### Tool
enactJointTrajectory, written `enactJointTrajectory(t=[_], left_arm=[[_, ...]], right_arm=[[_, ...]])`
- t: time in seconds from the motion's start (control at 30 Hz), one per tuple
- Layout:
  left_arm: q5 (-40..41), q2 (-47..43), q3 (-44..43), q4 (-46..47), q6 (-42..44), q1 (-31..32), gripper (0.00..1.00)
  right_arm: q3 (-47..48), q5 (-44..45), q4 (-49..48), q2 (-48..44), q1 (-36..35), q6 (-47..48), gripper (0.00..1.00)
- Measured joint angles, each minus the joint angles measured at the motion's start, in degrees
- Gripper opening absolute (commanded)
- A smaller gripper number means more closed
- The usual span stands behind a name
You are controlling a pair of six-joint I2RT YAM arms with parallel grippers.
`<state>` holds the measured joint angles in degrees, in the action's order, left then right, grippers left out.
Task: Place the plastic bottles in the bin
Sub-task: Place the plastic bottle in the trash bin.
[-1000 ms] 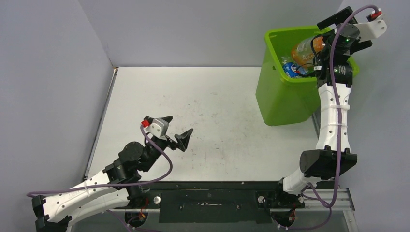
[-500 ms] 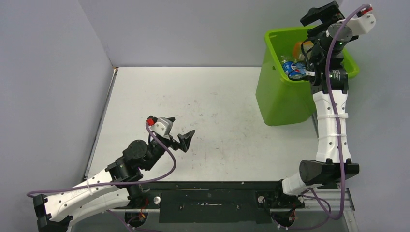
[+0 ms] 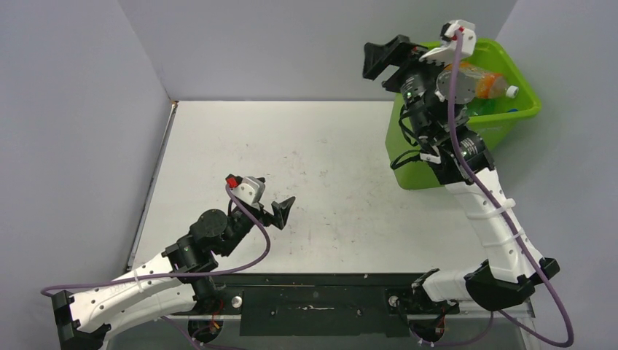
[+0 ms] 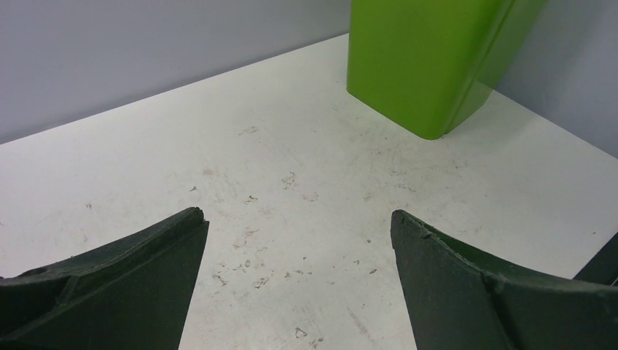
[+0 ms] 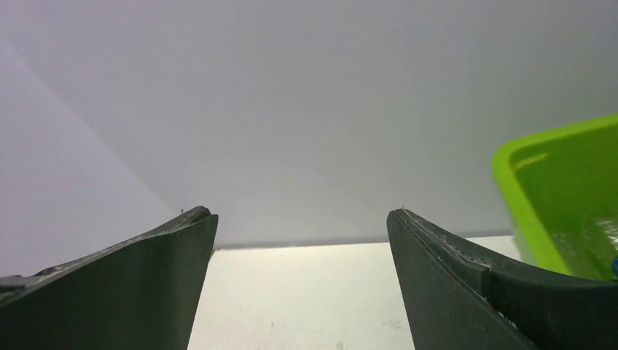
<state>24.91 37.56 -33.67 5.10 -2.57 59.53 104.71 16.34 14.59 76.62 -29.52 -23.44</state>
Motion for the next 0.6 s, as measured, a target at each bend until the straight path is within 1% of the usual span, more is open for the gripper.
enactJointTrajectory(t=[0.17, 0.3, 0.4, 0.6], left_arm=[[0.94, -0.20, 0.00, -0.09, 0.55, 0.00, 0.96], [2.67, -0.92, 0.13, 0.31, 1.29, 0.00, 0.96], [4.48, -1.66, 0.72, 1.20, 2.12, 0.02, 0.96], [9.44, -2.10, 1.73, 2.69, 3.26, 0.76, 0.96]], right_arm=[[-3.72, 1.90, 0.11, -2.05, -12.83, 6.29, 0.90], [-9.70, 3.34, 0.59, -4.85, -20.35, 9.27, 0.90], [-16.26, 4.26, 0.50, -7.80, -22.82, 9.77, 0.90], [-28.70, 5.01, -0.09, -12.92, -25.03, 9.42, 0.90]])
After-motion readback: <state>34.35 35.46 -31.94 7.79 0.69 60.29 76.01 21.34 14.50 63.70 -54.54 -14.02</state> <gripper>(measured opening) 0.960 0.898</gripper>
